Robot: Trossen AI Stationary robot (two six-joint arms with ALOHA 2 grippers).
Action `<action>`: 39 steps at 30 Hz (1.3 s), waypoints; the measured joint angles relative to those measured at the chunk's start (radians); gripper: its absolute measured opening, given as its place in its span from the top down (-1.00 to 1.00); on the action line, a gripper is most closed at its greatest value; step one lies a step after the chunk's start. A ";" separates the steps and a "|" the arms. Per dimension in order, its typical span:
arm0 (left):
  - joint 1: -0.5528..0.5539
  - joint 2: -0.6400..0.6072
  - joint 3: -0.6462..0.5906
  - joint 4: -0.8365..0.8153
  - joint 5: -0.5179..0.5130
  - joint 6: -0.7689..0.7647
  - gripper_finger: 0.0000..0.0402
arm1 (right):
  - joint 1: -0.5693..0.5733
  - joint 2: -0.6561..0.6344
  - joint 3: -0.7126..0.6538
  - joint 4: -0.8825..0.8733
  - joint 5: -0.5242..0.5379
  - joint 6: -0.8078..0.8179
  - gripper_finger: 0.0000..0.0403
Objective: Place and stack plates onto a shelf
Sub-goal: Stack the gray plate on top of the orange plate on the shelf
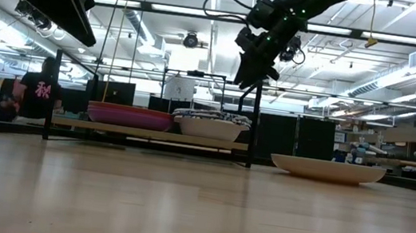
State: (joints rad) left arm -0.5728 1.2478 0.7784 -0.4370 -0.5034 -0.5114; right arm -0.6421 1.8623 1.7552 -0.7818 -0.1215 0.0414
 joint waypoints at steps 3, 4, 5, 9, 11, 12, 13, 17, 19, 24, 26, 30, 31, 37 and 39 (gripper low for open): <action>0.000 0.000 0.000 0.000 0.000 0.000 0.36 | -0.003 0.000 0.026 -0.049 -0.004 0.000 0.24; 0.000 0.000 0.000 0.000 0.000 0.000 0.36 | -0.004 0.000 0.035 -0.063 -0.004 0.000 0.24; 0.000 0.000 0.000 0.000 0.000 0.000 0.36 | -0.004 0.000 0.044 -0.075 -0.004 0.000 0.24; 0.000 0.000 0.000 0.000 0.000 0.000 0.36 | -0.004 -0.004 0.074 -0.140 -0.004 -0.023 0.24; 0.000 0.000 0.000 0.000 0.000 0.000 0.36 | -0.004 -0.015 0.080 -0.161 -0.004 -0.039 0.24; 0.000 0.000 0.000 0.000 0.000 0.000 0.36 | -0.004 -0.022 0.080 -0.173 -0.004 -0.042 0.24; 0.000 0.000 0.000 0.000 0.000 0.000 0.36 | -0.004 -0.028 0.080 -0.184 -0.004 -0.043 0.24; 0.000 0.000 0.000 0.000 0.000 0.000 0.36 | -0.004 -0.051 0.080 -0.251 -0.003 -0.045 0.24; 0.000 0.000 0.000 0.000 0.000 0.000 0.36 | -0.004 -0.069 0.080 -0.292 -0.003 -0.060 0.24; 0.000 0.000 0.000 0.001 0.000 -0.001 0.36 | -0.004 -0.091 0.080 -0.420 -0.002 -0.142 0.24; 0.000 0.000 0.000 0.007 0.000 0.000 0.36 | -0.004 -0.095 0.080 -0.455 -0.002 -0.168 0.24; 0.000 0.000 0.000 0.020 0.000 0.000 0.36 | -0.004 -0.094 0.057 -0.469 -0.003 -0.185 0.24; 0.000 0.000 0.000 0.021 0.000 -0.001 0.36 | -0.004 -0.094 0.045 -0.474 -0.003 -0.195 0.24; 0.000 0.000 0.000 0.021 0.000 0.000 0.36 | -0.005 -0.094 -0.036 -0.486 -0.003 -0.229 0.24; 0.000 0.000 0.000 0.021 0.000 0.000 0.36 | -0.007 -0.099 -0.064 -0.487 -0.003 -0.240 0.24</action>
State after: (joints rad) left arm -0.5728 1.2480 0.7784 -0.4160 -0.5032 -0.5117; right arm -0.6495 1.7629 1.6914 -1.2690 -0.1242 -0.1982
